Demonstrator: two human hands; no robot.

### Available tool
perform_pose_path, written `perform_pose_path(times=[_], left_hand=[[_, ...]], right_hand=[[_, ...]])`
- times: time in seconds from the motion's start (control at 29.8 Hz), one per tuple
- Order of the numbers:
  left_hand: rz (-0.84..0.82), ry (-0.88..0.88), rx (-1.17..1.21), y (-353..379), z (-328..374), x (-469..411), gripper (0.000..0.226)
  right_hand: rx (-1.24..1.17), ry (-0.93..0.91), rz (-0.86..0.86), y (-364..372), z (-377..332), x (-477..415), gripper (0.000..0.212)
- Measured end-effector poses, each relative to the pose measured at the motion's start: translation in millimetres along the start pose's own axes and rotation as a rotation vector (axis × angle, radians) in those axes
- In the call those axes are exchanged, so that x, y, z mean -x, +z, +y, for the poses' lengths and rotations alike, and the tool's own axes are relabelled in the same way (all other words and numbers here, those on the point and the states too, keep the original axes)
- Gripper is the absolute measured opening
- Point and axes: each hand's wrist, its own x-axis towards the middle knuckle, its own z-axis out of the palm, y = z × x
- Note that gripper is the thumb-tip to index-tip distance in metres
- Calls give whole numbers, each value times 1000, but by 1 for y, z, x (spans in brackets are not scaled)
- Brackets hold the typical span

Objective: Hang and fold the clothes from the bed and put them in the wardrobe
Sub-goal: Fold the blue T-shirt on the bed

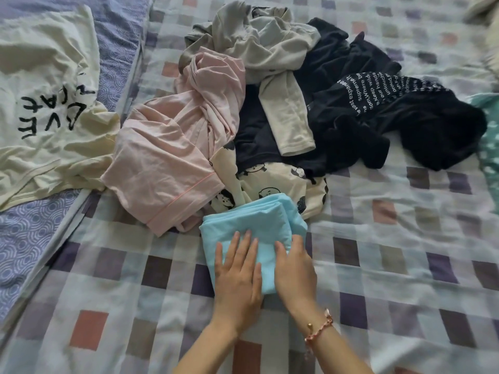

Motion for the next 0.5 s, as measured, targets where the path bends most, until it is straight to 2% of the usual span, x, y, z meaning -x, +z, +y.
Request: perform_pose_path(times=[0.1, 0.17, 0.2, 0.27, 0.34, 0.4, 0.5], left_hand=[[-169, 2, -248, 12, 0, -4, 53], [-165, 18, -320, 19, 9, -9, 58], [-115, -35, -304, 23, 9, -8, 59], [69, -285, -148, 19, 8, -9, 61], [246, -607, 173, 7, 10, -12, 70], [206, -845, 486, -6, 11, -17, 81], [174, -905, 527, -25, 4, -22, 77]], right_hand=[[167, -81, 116, 7, 9, -10, 35], [181, -96, 196, 11, 13, -18, 43], [123, -57, 145, 11, 15, -18, 47], [78, -65, 131, 11, 19, -20, 51], [146, -61, 158, 15, 28, -19, 59], [66, -12, 148, 13, 29, -23, 59], [-194, 103, -50, 3, 32, -28, 49]])
